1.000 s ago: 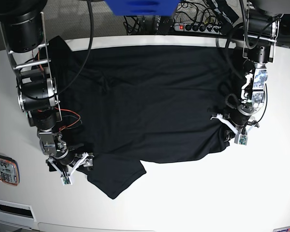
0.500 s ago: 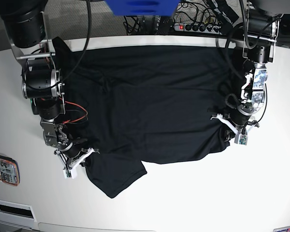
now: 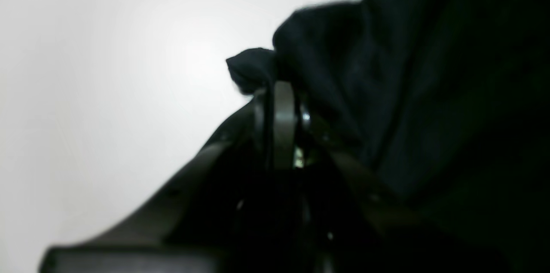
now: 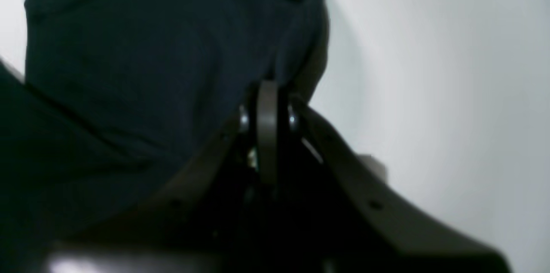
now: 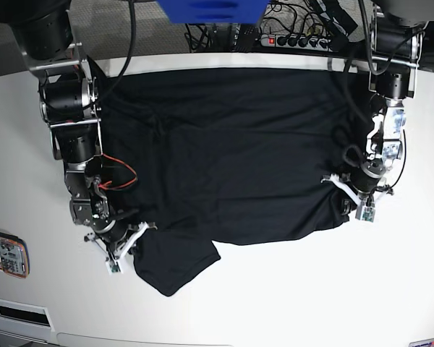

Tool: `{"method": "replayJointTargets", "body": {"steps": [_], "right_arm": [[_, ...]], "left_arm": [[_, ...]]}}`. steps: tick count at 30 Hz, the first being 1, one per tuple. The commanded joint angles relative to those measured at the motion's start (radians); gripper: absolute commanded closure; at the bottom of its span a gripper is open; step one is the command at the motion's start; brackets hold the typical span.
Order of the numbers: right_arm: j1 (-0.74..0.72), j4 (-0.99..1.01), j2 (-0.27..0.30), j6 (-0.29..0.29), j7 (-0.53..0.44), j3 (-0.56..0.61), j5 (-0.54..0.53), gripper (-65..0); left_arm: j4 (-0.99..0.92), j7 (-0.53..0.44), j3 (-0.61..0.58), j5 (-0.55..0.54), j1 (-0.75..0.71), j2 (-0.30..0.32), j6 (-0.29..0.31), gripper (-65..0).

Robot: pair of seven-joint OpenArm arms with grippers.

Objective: Fold the T-shirt properly
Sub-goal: 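Fold the hem up over the shirt with both grippers toward the collar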

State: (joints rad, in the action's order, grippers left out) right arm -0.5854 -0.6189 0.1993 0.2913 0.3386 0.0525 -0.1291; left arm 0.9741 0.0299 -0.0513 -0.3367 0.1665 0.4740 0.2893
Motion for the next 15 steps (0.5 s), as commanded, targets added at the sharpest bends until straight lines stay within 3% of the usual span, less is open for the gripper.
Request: {"method": "replayJointTargets", "body": {"steps": [1, 7, 15], "right_arm": [[-0.034, -0.031, 0.01, 0.003, -0.011, -0.003, -0.013, 0.0], [0.018, -0.143, 0.029, 0.003, 0.03, -0.09, -0.01, 0.0], [0.196, -0.393, 0.029, 0.003, 0.103, -0.176, -0.008, 0.0]], "left_arm": [[0.013, -0.022, 0.021, -0.003, 0.017, 0.015, 0.0, 0.0], [0.045, -0.022, 0.109, -0.003, 0.012, 0.013, 0.0, 0.0], [0.277, -0.022, 0.186, -0.003, -0.124, 0.012, 0.0, 0.0]]}}
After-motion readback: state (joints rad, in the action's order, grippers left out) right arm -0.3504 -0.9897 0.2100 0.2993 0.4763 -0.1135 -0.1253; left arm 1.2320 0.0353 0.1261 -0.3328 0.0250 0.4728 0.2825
